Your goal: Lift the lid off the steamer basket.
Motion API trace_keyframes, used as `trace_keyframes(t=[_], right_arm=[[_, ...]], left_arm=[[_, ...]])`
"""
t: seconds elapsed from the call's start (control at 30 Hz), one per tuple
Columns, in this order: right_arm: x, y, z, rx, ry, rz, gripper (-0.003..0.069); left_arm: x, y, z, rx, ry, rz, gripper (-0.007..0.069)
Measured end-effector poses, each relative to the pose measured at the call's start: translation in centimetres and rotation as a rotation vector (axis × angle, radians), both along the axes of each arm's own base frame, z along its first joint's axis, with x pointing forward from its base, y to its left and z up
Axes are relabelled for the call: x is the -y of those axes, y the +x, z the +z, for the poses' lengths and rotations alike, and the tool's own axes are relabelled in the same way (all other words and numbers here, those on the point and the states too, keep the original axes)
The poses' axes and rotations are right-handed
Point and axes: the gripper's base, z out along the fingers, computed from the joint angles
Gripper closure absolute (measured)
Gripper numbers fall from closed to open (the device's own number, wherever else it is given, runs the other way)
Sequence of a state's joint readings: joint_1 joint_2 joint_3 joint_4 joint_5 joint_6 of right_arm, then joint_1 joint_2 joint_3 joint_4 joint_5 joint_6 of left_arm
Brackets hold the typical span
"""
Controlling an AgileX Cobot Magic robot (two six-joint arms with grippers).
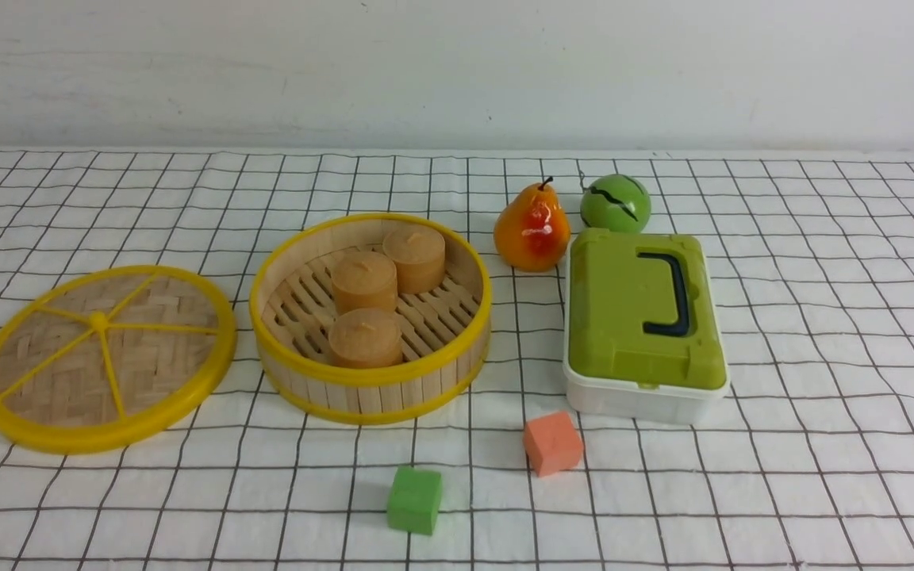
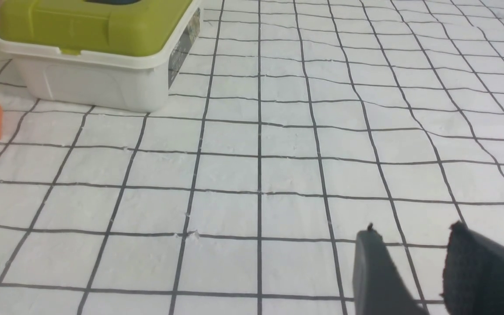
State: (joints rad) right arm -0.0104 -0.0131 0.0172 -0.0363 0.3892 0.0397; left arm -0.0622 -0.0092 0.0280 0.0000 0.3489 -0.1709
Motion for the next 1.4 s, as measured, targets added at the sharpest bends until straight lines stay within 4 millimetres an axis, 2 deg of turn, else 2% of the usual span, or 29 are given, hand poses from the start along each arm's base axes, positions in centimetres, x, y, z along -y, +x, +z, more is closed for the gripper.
trace_keyframes(t=[0.2, 0.47, 1.4], right_arm=[[0.0, 0.0, 0.0, 0.0, 0.0, 0.0, 0.0419], [0.0, 0.0, 0.0, 0.0, 0.0, 0.0, 0.0419], [0.0, 0.0, 0.0, 0.0, 0.0, 0.0, 0.0419]], left_arm=[[0.12, -0.09, -0.28, -0.023, 0.073, -0.036, 0.0637], [0.43, -0.13, -0.32, -0.034, -0.009, -0.046, 0.0637], [0.45, -0.13, -0.32, -0.034, -0.013, -0.047, 0.0636]])
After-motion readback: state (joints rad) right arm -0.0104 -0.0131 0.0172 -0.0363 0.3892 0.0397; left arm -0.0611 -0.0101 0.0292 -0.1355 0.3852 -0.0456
